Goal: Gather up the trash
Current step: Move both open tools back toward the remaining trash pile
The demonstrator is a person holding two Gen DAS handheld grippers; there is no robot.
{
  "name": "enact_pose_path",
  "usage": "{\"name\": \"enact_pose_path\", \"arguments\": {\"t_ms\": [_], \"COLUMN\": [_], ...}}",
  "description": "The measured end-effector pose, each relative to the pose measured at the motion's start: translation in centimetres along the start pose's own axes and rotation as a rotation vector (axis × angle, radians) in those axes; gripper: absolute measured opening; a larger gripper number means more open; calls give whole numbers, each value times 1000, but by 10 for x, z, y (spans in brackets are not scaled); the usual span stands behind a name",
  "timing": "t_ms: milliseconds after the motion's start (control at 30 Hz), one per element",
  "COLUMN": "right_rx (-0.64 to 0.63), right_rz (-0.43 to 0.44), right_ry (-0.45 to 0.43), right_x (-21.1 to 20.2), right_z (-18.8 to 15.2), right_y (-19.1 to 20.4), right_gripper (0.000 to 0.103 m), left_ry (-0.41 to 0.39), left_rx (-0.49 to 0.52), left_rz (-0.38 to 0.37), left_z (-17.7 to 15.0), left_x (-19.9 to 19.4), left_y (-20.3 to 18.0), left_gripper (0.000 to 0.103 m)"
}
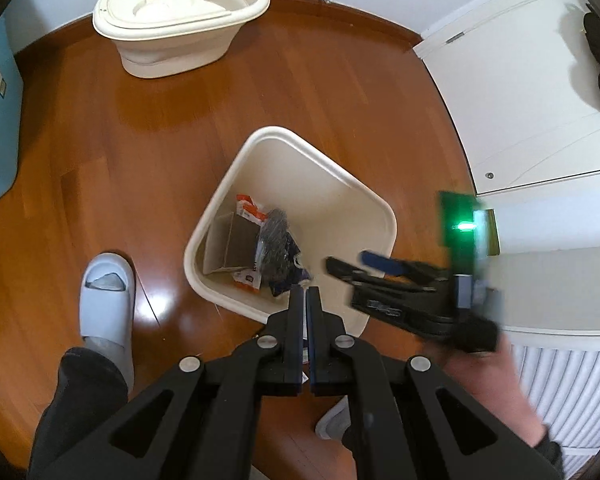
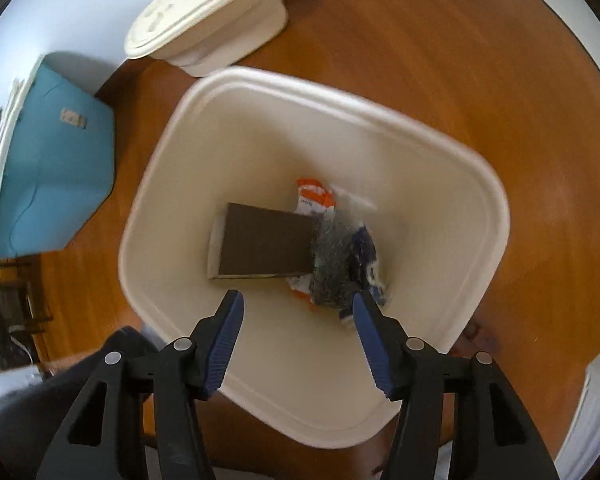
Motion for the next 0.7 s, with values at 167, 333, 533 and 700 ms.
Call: {"name": "enact_pose_path", "arguments": {"t_ms": [167,333,533,700], "right_rx": [-230,-303,-372,-628], "right_rz": [-69,-123,-151,-78], "right_ry": [-126,-182,-132,-196], "right_x": [-83,-70,69,138], "right_z": [-21,-87,-167,-194], "right_y": [-9,-75,-140,-102], "right_gripper": [60,69,69,69], "left_ry": [-37,-23,59,142], "left_rx": [151,380,509,237], "left_rz": [81,176,203,299], "left_z": [-22,-78,-151,-204], "left_x": [3,43,159,255], "left_y": [-23,-64,-91,-43], "left_gripper": [1,1,1,1]}}
Point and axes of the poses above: each gripper's, at about its wrist camera, not at the fingertips, and x roughly the way its jaws point, y to its left, z to its top, the point moved 5 cm from there along x, roughly the way its jaws point, and after that the axes turned 6 degrees about y, right-handed, at the moved point
